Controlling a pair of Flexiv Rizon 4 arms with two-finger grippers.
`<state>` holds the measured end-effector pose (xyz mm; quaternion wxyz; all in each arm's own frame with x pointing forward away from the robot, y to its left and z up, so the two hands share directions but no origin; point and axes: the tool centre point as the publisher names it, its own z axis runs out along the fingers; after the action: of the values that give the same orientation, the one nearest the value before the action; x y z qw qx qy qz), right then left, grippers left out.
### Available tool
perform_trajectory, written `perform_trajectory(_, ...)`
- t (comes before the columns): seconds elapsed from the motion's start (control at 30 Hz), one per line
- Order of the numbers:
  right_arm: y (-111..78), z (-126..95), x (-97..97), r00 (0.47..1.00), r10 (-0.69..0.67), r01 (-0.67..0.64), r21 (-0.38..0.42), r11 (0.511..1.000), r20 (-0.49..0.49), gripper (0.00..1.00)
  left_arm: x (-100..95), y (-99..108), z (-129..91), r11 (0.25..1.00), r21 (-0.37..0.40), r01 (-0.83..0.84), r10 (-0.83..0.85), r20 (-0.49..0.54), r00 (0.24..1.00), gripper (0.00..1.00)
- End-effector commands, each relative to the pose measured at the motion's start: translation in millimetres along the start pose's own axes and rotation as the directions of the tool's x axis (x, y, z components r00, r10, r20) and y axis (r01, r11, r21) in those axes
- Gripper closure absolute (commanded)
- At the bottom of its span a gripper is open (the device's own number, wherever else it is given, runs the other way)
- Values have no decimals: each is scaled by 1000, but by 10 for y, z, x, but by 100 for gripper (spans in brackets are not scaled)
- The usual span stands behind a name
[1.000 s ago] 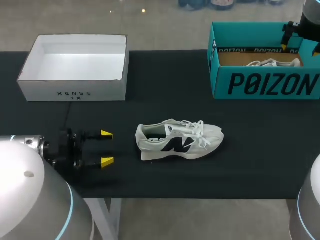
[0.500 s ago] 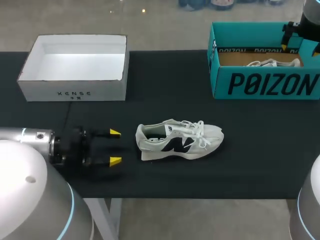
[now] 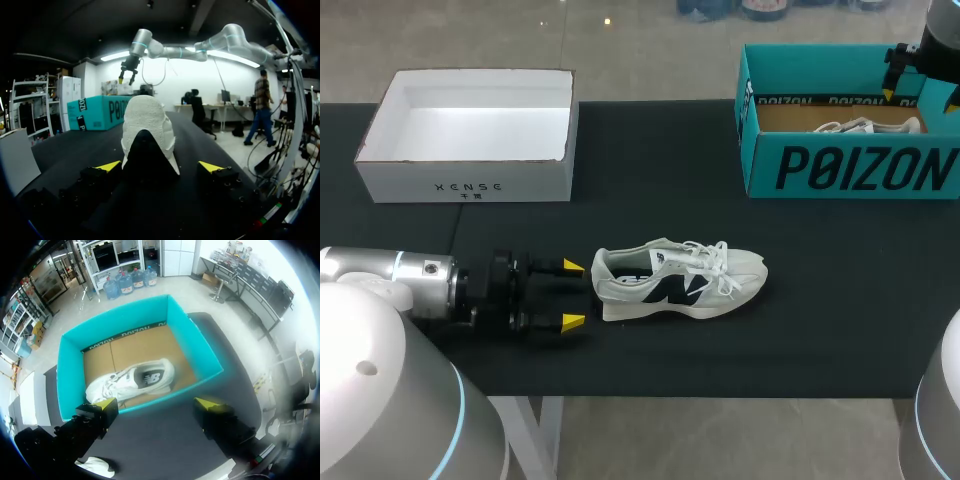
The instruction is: Take the shoe out of the shoebox, open the shoe tongue, remove and reinsert the insole, then place the shoe into the shoebox
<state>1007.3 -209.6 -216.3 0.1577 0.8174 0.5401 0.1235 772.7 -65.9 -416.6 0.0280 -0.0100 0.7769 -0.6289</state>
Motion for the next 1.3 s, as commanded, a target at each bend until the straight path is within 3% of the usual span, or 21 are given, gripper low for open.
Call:
perform_trajectory(0.03, -2, 6, 4, 1000, 1, -1, -1, 1000, 1, 0, -99, 25, 75, 1000, -8, -15, 15, -5, 1000, 0)
perform_trajectory(1.3, -2, 6, 4, 1000, 1, -1, -1, 1000, 1, 0, -475, 27, 303, 999, -22, -49, 48, -23, 999, 0)
